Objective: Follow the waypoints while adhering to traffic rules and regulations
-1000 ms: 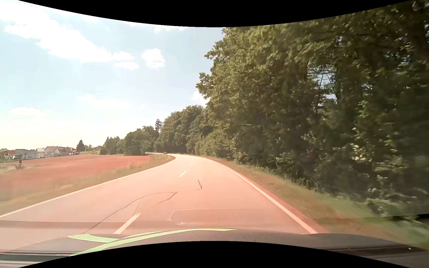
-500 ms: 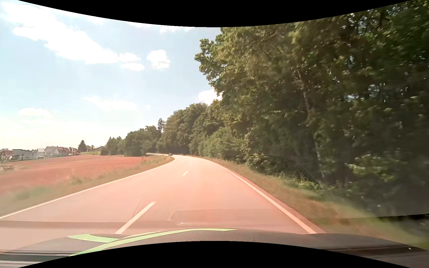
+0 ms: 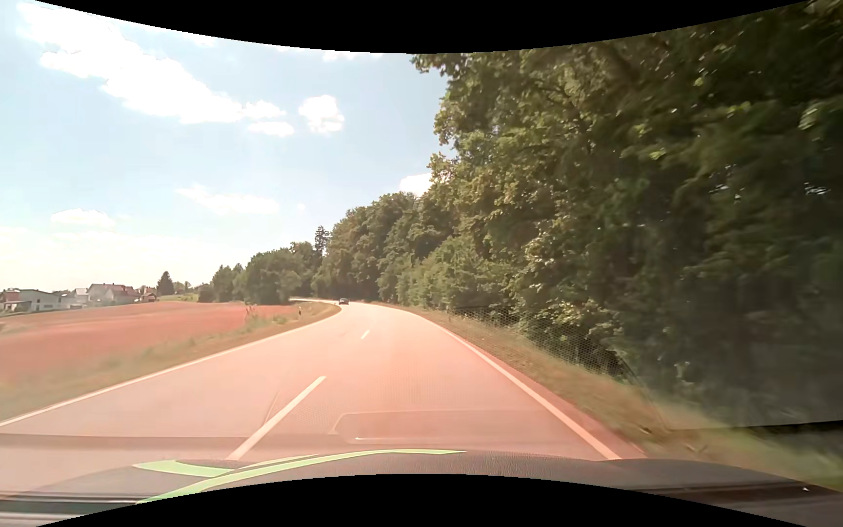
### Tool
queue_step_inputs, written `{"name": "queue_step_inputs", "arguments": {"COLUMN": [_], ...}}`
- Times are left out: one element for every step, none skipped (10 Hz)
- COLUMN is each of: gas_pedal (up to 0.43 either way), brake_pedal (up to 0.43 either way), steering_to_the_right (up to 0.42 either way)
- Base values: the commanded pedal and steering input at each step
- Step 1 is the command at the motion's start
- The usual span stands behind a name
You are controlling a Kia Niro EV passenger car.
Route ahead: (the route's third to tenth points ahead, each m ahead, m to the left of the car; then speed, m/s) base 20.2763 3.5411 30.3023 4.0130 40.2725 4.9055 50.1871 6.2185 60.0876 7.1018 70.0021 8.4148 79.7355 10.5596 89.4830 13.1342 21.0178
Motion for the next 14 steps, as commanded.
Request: {"name": "queue_step_inputs", "arguments": {"gas_pedal": [0.130,0.130,0.130,0.130,0.130,0.130,0.138,0.138,0.138,0.138,0.138,0.138,0.138,0.138], "brake_pedal": [0.000,0.000,0.000,0.000,0.000,0.000,0.000,0.000,0.000,0.000,0.000,0.000,0.000,0.000], "steering_to_the_right": [-0.014,-0.014,-0.014,-0.013,-0.013,-0.013,-0.013,-0.013,-0.013,-0.013,-0.014,-0.015,-0.016,-0.017]}}
